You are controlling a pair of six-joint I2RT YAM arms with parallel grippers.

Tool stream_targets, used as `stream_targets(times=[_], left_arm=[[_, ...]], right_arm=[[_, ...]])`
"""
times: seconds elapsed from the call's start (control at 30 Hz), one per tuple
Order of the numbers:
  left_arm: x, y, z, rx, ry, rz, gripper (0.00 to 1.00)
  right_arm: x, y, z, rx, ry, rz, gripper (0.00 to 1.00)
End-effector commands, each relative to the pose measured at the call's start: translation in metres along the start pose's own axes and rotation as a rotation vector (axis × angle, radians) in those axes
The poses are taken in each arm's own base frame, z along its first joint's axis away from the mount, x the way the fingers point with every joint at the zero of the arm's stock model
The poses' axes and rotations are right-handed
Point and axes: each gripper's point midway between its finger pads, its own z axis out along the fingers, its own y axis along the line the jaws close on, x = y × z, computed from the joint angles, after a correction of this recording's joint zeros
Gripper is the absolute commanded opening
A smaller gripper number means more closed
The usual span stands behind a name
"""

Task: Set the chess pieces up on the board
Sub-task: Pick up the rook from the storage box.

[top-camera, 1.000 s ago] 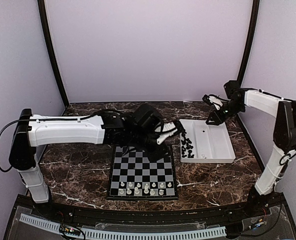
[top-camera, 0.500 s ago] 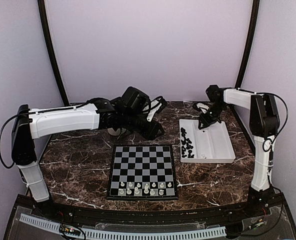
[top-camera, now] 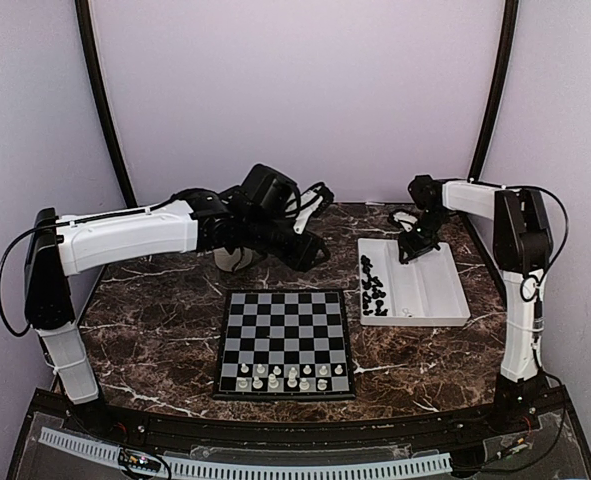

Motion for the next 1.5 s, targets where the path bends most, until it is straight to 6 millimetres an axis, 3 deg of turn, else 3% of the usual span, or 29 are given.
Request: stream_targets(times=[0.0,0.5,0.77,0.93,1.13,1.3,1.47], left_arm=[[-0.005,0.001,-0.002,0.001,0.0,0.007,0.45],[-0.001,0.005,-0.001,-0.013,0.02,0.002,0.45],[-0.001,0.004,0.002,-0.009,0.022,-0.003,0.45],[0.001,0.004,0.002,-0.01,0.028,-0.001,0.45],[0.002,0.005,0.002,-0.009,0.027,0.0,0.45],[0.004,0.004,0.003,-0.004,0.024,-0.002,0.45],[0.0,0.003,0.006,0.04,0.005,-0.039,0.45]], right_arm=[[-0.005,0.003,0.007,-0.005,0.014,0.012,0.33],[-0.008,-0.006,0.023,0.04,0.04,0.023,0.31],[-0.009,-0.01,0.024,0.066,0.039,0.02,0.22],[-0.014,-0.012,0.015,0.081,0.012,0.012,0.16],[-0.014,-0.001,-0.002,0.045,-0.024,-0.021,0.12],[-0.006,0.017,-0.024,-0.017,-0.078,-0.09,0.09],[0.007,0.052,-0.052,-0.143,-0.157,-0.222,0.08]])
